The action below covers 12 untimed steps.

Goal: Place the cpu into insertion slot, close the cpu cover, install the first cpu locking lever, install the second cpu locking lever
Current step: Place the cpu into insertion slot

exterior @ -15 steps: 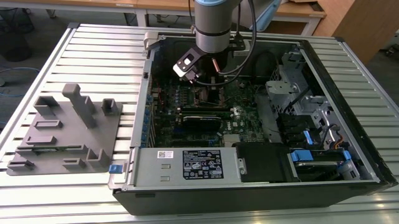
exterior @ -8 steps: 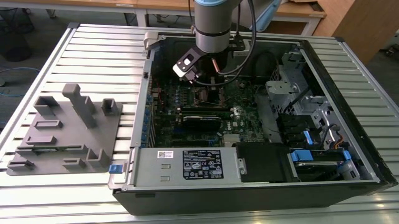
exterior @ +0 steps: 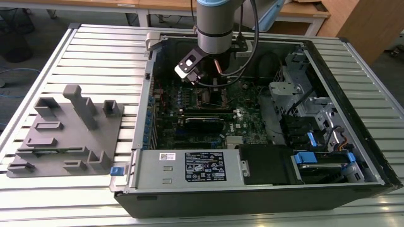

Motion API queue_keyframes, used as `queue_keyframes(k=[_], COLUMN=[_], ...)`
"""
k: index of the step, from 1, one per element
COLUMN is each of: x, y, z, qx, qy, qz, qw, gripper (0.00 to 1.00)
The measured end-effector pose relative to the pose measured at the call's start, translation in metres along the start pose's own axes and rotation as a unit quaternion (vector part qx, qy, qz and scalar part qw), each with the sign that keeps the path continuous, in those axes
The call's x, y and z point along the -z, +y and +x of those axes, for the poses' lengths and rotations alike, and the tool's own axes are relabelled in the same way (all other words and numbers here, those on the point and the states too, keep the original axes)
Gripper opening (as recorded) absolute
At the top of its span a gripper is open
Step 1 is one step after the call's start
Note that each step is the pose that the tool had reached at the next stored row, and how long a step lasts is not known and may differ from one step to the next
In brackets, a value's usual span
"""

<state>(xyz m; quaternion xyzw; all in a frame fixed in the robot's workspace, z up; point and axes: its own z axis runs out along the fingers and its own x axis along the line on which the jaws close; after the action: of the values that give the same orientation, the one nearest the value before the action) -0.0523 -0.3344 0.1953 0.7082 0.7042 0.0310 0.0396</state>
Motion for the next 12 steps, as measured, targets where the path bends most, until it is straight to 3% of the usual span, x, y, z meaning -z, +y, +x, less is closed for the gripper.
queue_keyframes(k=[12], x=[-0.0006], y=[-0.0004], z=[0.0006], qx=[0.0], qy=[0.0001], qz=[-0.0001], qw=[1.0], gripper=[0.54])
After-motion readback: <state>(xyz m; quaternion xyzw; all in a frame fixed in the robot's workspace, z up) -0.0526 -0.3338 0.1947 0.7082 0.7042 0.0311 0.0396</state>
